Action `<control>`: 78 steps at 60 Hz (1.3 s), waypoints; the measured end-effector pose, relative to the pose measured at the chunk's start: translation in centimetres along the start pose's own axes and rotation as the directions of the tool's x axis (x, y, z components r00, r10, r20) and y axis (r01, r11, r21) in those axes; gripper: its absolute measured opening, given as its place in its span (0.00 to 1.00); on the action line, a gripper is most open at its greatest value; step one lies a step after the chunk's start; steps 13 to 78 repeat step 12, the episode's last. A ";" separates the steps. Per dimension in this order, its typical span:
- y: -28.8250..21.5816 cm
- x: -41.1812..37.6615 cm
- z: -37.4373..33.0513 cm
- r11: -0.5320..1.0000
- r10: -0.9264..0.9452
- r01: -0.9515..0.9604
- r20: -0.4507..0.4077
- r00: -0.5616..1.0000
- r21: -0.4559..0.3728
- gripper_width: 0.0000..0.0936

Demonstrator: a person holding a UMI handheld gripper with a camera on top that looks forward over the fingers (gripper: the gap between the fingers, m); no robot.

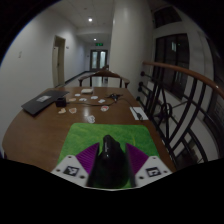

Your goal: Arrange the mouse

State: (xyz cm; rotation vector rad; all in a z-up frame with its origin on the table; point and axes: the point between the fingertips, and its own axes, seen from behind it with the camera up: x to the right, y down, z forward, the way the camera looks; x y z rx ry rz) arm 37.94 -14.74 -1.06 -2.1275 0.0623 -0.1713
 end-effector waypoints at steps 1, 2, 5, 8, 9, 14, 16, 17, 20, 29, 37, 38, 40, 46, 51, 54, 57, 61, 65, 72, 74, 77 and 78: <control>0.1 0.0 -0.2 1.000 0.003 -0.003 0.004 1.000 -0.010 0.61; 0.2 -0.1 -0.4 1.000 0.003 -0.003 0.010 1.000 -0.015 0.67; -0.2 -0.4 -1.5 1.000 -0.003 0.003 0.031 1.000 0.006 0.87; -0.3 -0.1 -3.7 0.999 -0.014 0.012 0.050 0.999 0.042 0.89; -0.3 -0.1 -4.4 0.999 -0.015 0.013 0.052 0.999 0.051 0.90; -0.3 0.1 -6.2 0.997 -0.010 0.006 0.060 0.998 0.071 0.91; -0.3 0.1 -6.2 0.997 -0.010 0.006 0.060 0.998 0.071 0.91; -0.3 0.1 -6.2 0.997 -0.010 0.006 0.060 0.998 0.071 0.91; -0.3 0.1 -6.2 0.997 -0.010 0.006 0.060 0.998 0.071 0.91; -0.3 0.1 -6.2 0.997 -0.010 0.006 0.060 0.998 0.071 0.91; -0.3 0.1 -6.2 0.997 -0.010 0.006 0.060 0.998 0.071 0.91; -0.3 0.1 -6.2 0.997 -0.010 0.006 0.060 0.998 0.071 0.91; -0.3 0.1 -6.2 0.997 -0.010 0.006 0.060 0.998 0.071 0.91; -0.3 0.1 -6.2 0.997 -0.010 0.006 0.060 0.998 0.071 0.91; -0.3 0.1 -6.2 0.997 -0.010 0.006 0.060 0.998 0.071 0.91; -0.3 0.1 -6.2 0.997 -0.010 0.006 0.060 0.998 0.071 0.91; -0.3 0.1 -6.2 0.997 -0.010 0.006 0.060 0.998 0.071 0.91; -0.3 0.1 -6.2 0.997 -0.010 0.006 0.060 0.998 0.071 0.91; -0.3 0.1 -6.2 0.997 -0.010 0.006 0.060 0.998 0.071 0.91; -0.3 0.1 -6.2 0.997 -0.010 0.006 0.060 0.998 0.071 0.91; -0.3 0.1 -6.2 0.997 -0.010 0.006 0.060 0.998 0.071 0.91; -0.3 0.1 -6.2 0.997 -0.010 0.006 0.060 0.998 0.071 0.91; -0.3 0.1 -6.2 0.997 -0.010 0.006 0.060 0.998 0.071 0.91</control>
